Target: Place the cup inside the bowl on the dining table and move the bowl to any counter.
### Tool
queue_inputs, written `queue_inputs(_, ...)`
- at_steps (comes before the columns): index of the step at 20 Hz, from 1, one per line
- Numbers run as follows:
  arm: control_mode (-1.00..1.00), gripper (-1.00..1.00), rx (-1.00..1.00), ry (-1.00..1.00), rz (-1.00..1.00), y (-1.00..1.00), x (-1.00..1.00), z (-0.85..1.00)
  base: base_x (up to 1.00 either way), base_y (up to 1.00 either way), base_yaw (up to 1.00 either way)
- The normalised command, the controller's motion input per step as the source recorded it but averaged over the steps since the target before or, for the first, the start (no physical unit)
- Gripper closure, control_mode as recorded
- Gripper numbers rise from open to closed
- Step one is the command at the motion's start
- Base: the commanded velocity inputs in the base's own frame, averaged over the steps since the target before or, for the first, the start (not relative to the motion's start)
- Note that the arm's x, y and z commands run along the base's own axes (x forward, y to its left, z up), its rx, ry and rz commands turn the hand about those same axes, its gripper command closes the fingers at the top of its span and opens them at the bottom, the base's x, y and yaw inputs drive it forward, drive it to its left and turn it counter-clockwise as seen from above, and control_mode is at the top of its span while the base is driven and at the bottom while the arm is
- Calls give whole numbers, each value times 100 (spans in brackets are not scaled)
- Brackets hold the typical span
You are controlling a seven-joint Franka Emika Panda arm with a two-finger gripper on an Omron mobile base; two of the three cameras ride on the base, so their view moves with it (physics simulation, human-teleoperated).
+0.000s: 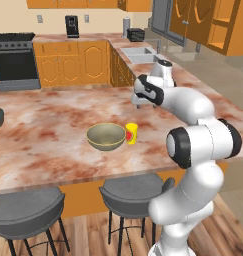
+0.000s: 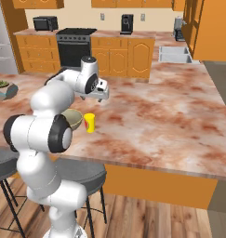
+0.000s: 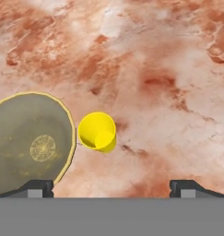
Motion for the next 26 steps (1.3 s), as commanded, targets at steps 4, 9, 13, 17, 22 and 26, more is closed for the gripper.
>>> queue_inputs(4, -100, -100, 0, 0, 0, 0, 10, -6, 0, 0, 0)
queue_inputs(9, -100, -100, 0, 0, 0, 0, 10, -7, 0, 0, 0)
queue_inputs(13, -100, -100, 0, 0, 0, 0, 8, -16, 0, 0, 0)
queue_inputs(17, -100, -100, 0, 0, 0, 0, 10, -24, 0, 0, 0)
queue_inputs(22, -100, -100, 0, 0, 0, 0, 4, -22, 0, 0, 0)
queue_inputs(26, -100, -100, 0, 0, 0, 0, 2, -24, 0, 0, 0)
